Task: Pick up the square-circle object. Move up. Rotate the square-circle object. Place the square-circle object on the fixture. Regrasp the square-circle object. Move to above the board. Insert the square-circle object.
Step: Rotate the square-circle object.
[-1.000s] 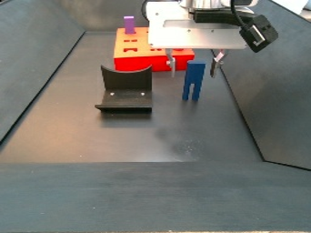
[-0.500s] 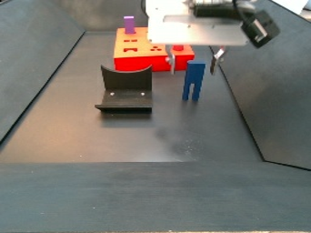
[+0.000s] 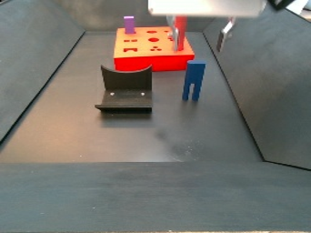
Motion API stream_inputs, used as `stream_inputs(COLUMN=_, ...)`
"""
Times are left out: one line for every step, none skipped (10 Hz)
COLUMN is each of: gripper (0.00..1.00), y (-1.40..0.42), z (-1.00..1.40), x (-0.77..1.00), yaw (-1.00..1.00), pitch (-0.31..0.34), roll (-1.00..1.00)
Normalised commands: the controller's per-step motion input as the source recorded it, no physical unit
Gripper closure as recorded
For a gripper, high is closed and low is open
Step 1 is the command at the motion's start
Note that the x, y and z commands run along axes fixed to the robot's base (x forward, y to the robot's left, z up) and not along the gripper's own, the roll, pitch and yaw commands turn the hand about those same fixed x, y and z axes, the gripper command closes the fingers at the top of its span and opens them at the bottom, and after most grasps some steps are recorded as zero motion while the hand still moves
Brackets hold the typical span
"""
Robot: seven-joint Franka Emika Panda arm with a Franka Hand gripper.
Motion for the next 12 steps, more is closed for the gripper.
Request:
stream_inputs(gripper=0.00, y=0.00, z=0.00, x=0.00, yaw=1.00, pitch=0.005, roll=-0.01)
stream_inputs(gripper=0.00, y=0.00, z=-0.05, x=0.01, yaw=1.00, pitch=0.005, roll=-0.01)
stream_inputs(gripper=0.00, y=-0.02, z=-0.03, x=0.02, yaw=1.00, pitch=0.004, roll=-0.01)
stream_inputs(gripper=0.00, y=-0.01, z=-0.02, x=0.02, yaw=1.00, pitch=0.004, roll=-0.01)
stream_inputs(gripper=0.00, y=-0.01, z=-0.02, x=0.02, yaw=1.00, pitch=0.004, roll=-0.01)
stream_inputs(gripper=0.00, y=-0.01, z=-0.02, x=0.02, yaw=1.00, pitch=0.004, roll=-0.01)
stream_inputs(gripper=0.00, y=-0.01, z=-0.02, x=0.02, yaw=1.00, pitch=0.004, roll=-0.01)
stream_inputs(gripper=0.00, y=-0.01, z=-0.02, x=0.02, yaw=1.00, pitch=0.004, roll=-0.01)
stream_inputs(gripper=0.00, y=-0.01, z=-0.02, x=0.02, yaw=1.00, pitch=0.004, roll=-0.01)
stream_inputs(gripper=0.00, y=-0.01, z=-0.02, x=0.02, yaw=1.00, pitch=0.004, roll=-0.01)
stream_inputs(gripper=0.00, y=-0.01, z=-0.02, x=0.02, yaw=1.00, pitch=0.005, roll=-0.01)
stream_inputs(gripper=0.00, y=-0.01, z=-0.02, x=0.02, yaw=1.00, pitch=0.005, roll=-0.01)
